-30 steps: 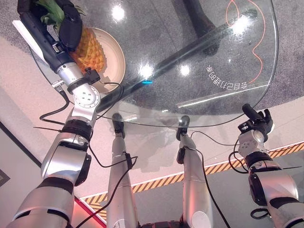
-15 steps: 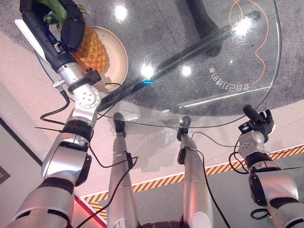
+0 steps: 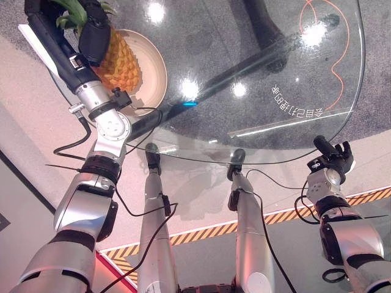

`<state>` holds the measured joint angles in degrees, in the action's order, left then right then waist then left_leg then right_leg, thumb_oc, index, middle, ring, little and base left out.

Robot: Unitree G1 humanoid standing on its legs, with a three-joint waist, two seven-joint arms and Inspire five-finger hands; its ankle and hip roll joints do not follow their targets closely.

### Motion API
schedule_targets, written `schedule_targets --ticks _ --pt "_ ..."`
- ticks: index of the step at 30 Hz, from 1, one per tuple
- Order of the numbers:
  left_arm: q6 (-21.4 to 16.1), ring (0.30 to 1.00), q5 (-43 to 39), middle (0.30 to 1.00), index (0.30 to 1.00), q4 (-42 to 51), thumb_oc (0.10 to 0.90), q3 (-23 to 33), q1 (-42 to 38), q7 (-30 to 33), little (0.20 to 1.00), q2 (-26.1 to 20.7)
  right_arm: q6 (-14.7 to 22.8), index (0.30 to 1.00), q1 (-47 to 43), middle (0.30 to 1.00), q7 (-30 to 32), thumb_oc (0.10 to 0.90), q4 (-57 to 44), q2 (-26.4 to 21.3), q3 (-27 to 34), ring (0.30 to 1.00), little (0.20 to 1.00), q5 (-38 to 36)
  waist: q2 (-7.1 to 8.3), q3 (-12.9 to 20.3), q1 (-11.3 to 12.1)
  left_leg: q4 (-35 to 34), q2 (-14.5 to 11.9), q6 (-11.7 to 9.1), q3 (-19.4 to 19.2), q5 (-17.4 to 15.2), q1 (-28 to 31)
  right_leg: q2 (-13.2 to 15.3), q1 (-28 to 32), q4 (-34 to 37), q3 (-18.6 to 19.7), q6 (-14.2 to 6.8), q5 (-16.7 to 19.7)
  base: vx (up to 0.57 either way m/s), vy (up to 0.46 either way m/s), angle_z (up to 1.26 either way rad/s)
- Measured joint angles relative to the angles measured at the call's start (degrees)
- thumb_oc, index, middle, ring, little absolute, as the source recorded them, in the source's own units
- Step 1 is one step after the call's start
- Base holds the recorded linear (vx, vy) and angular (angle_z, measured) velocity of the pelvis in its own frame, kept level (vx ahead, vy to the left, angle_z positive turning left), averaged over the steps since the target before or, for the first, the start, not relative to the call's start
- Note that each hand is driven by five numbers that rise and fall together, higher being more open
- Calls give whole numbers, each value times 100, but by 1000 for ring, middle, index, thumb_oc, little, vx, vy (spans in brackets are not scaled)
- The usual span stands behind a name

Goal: Pick up the fruit to the plate

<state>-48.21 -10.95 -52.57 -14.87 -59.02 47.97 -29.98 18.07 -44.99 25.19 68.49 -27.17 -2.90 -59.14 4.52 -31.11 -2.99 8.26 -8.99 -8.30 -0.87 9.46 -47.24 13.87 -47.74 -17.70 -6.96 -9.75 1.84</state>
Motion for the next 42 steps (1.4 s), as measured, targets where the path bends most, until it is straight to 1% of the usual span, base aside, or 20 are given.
schedule_targets --ticks 11,18,22,27,32,35,37,42 --pt "-128 622 25 622 622 289 476 -1 294 8 576 35 9 900 51 900 1 800 -25 1 2 900 900 2 0 0 130 17 0 -1 21 1 -2 0 18 -1 -20 1 0 0 0 0" --pt "-222 636 64 636 636 484 493 -1 492 12 593 39 8 900 64 900 3 800 -30 10 1 900 900 3 0 0 190 43 1 -2 52 1 -18 1 30 -3 -43 2 0 0 0 0" --pt "-223 632 290 632 632 569 487 -2 569 34 587 54 8 900 67 900 21 800 -26 10 9 900 900 3 0 0 258 60 1 -2 56 1 -21 1 31 -13 -45 3 -1 0 0 0" --pt "-227 627 386 627 627 682 482 -1 684 35 582 62 8 900 63 900 25 800 -33 10 9 900 900 6 0 0 301 74 1 -2 68 2 -23 1 39 -24 -50 4 -1 0 0 0" --pt "-246 641 409 641 641 711 498 2 747 34 598 67 8 900 63 900 24 800 -33 10 9 900 900 6 0 0 315 95 3 -2 101 2 -23 2 46 -53 -64 11 -12 3 -7 0" --pt "-250 667 535 667 667 764 528 3 812 43 628 69 8 900 64 900 24 800 -25 11 9 900 900 5 0 0 329 103 2 -16 145 11 -23 3 49 -113 -99 25 -53 1 -26 4" --pt "-251 707 635 707 707 842 575 1 891 52 675 75 10 900 64 900 28 800 -24 10 17 900 900 4 0 0 349 102 1 -21 153 16 -25 4 53 -121 -112 27 -57 0 0 0" --pt "-253 761 691 761 761 885 638 1 978 49 738 76 14 900 73 900 111 800 -23 10 31 900 900 2 0 0 397 97 1 -21 161 16 -27 5 57 -123 -128 30 -66 0 0 0"
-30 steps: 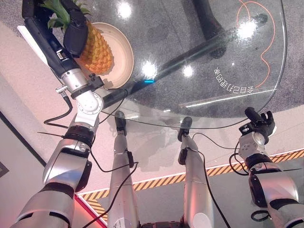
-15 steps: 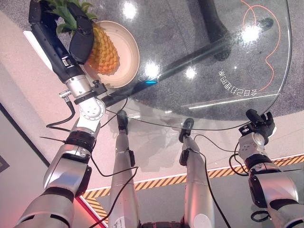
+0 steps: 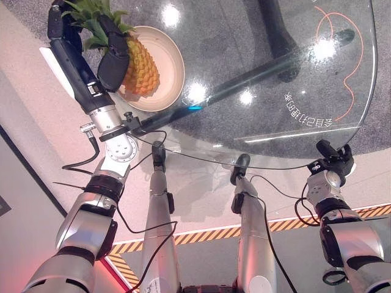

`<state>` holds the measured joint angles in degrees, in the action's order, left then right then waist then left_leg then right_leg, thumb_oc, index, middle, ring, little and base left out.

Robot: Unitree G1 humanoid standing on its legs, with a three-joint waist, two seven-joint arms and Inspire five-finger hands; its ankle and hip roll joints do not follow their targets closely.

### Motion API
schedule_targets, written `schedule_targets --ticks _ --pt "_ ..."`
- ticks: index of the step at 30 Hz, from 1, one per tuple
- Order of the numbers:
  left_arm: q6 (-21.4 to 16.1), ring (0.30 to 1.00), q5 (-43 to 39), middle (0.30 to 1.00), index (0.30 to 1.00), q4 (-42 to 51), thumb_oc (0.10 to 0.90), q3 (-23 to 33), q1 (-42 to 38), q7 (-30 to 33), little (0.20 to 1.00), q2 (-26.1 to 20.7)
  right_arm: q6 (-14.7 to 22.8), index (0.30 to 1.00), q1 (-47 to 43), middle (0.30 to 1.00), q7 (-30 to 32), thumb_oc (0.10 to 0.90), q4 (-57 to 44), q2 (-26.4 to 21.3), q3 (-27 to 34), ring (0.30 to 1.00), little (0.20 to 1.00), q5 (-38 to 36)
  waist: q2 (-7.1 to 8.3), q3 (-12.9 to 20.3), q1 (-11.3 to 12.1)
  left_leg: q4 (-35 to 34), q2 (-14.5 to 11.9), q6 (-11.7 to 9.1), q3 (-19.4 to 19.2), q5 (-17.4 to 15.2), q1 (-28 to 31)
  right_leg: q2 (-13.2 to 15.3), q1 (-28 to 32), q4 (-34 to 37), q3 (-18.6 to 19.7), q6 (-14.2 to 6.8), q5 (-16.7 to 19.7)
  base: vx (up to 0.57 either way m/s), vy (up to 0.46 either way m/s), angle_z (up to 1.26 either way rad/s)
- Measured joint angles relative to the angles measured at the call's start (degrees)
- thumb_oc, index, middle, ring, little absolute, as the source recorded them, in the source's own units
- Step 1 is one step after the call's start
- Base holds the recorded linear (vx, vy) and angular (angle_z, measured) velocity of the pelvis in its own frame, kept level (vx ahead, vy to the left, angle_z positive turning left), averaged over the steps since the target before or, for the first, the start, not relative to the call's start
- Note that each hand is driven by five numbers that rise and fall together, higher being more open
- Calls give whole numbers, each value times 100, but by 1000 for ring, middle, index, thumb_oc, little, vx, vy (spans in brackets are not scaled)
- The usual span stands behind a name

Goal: Pick up the fruit to the plate

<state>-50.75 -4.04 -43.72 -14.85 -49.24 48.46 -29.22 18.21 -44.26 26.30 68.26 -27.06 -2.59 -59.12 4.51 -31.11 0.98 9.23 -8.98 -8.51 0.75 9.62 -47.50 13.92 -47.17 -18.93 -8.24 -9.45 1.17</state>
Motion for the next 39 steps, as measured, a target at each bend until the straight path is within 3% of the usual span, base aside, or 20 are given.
schedule_targets --ticks 4,5,39 --pt "-2 815 0 815 815 55 701 2 89 -9 801 10 0 900 7 900 81 800 -1 0 13 900 900 0 0 0 33 -3 0 0 12 0 -3 5 8 -5 -26 4 -11 0 0 0" --pt "-3 900 0 900 900 78 800 1 108 -25 900 10 -1 900 12 900 95 800 0 0 18 900 900 0 0 0 40 -2 1 0 21 0 -5 8 9 -9 -39 7 -16 0 0 0" --pt "-156 900 43 900 900 446 800 -15 715 -318 900 129 9 900 263 900 144 800 3 2 226 900 900 -4 -2 0 213 78 12 -26 282 14 -127 34 -27 -304 -249 47 -212 1 -3 2"
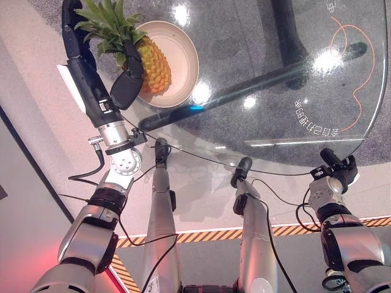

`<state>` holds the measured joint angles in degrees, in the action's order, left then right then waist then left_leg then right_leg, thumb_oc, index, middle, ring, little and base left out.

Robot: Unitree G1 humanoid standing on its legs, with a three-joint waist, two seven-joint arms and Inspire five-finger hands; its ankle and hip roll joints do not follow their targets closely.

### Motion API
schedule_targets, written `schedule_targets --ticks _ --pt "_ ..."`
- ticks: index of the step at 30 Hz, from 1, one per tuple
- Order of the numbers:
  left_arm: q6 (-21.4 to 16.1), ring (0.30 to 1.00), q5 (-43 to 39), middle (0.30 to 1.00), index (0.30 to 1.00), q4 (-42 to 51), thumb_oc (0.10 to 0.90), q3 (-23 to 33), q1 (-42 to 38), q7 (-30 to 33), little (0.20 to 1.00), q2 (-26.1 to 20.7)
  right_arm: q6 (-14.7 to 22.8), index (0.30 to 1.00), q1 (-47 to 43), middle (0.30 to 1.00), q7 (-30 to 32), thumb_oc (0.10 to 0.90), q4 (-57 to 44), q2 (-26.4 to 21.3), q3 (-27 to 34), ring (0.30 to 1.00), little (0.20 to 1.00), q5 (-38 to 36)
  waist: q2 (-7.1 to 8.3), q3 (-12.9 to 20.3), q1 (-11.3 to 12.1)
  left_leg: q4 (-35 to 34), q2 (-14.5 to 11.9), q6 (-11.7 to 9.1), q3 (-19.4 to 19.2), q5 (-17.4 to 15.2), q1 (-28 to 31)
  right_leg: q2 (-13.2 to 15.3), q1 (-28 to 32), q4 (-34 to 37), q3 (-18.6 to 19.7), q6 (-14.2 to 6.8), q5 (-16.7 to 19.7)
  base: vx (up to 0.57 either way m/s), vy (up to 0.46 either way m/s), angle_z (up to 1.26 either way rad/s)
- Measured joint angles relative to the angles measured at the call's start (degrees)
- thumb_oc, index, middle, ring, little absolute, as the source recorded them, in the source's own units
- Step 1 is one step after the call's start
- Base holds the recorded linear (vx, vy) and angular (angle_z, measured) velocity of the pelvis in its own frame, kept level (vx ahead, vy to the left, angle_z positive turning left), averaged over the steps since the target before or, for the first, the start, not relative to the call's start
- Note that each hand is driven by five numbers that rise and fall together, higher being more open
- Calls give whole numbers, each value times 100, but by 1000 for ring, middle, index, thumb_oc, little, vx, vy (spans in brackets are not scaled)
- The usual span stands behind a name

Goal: Pick up the fruit to the plate

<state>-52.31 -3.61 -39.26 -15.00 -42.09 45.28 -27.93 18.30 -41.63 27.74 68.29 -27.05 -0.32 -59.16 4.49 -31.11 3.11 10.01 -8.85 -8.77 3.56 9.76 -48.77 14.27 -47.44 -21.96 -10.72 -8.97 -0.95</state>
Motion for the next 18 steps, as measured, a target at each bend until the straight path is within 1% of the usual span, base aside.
schedule_targets --ticks 11,18 --pt "-32 900 5 900 900 177 800 -22 247 -126 900 0 2 900 16 900 0 800 1 0 2 900 900 -1 0 0 14 1 7 0 7 0 -2 7 3 -1 -6 -2 -2 0 0 0" --pt "-31 900 4 900 900 252 800 -30 414 -180 900 0 37 900 85 900 1 800 2 -4 48 900 900 -3 -7 2 85 2 12 -1 11 1 -2 12 5 -6 -10 -3 -6 0 0 0"
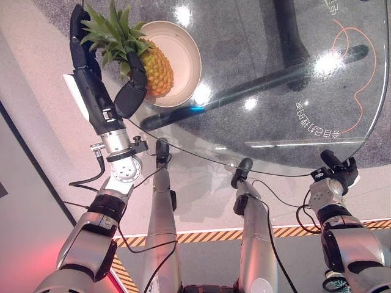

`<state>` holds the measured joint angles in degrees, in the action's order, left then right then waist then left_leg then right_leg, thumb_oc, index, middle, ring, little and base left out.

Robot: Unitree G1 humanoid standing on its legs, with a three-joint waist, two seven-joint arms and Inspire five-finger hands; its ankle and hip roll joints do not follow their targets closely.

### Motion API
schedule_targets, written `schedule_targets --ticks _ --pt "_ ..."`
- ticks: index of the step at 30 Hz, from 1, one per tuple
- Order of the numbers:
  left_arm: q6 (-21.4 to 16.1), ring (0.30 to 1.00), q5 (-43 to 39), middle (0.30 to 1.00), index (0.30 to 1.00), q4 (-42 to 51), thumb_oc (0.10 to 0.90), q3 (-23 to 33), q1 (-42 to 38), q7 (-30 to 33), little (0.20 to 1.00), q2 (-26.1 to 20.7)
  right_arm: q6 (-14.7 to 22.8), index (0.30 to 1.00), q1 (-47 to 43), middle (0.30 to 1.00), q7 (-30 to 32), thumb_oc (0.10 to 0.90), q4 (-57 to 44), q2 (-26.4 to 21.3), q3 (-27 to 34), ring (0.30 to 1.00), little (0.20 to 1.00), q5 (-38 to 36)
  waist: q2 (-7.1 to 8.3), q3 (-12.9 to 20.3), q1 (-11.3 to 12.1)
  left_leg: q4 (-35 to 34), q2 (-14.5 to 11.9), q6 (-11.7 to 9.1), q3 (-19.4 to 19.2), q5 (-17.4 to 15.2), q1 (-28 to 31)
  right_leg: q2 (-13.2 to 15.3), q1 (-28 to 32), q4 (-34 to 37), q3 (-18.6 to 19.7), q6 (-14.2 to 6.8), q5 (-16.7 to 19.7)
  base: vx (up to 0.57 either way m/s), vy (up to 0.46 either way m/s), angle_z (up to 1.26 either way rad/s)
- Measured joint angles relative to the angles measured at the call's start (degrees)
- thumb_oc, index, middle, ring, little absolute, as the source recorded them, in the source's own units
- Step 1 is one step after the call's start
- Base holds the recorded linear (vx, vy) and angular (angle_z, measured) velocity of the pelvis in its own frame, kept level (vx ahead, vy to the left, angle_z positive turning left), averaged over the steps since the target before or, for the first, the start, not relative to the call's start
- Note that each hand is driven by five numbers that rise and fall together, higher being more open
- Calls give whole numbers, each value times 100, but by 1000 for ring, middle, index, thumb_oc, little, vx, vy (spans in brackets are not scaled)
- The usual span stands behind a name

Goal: Pick up the fruit to the plate

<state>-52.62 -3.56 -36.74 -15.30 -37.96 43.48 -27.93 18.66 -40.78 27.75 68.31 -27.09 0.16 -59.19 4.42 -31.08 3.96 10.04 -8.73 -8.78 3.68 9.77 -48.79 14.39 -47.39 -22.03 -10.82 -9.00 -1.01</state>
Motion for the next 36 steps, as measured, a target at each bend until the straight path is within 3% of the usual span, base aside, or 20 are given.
schedule_targets --ticks 20,24,36 --pt "68 900 -1 900 900 191 800 -10 390 -95 900 -7 30 900 104 900 -5 800 23 -10 197 900 900 -112 -10 1 83 15 77 0 31 1 7 97 25 -76 -41 -29 -53 0 1 1" --pt "119 900 -1 900 900 198 800 -44 448 -205 900 -7 39 900 135 900 -5 800 35 -18 206 900 900 -124 -93 12 87 26 85 0 103 1 10 110 88 -77 -133 -23 -63 7 -4 4" --pt "189 900 31 900 900 426 800 -221 731 -314 900 -28 94 900 322 900 -3 800 34 -39 223 900 900 -128 -106 9 203 35 131 2 140 0 15 154 101 -130 -146 -40 -105 2 -2 1"
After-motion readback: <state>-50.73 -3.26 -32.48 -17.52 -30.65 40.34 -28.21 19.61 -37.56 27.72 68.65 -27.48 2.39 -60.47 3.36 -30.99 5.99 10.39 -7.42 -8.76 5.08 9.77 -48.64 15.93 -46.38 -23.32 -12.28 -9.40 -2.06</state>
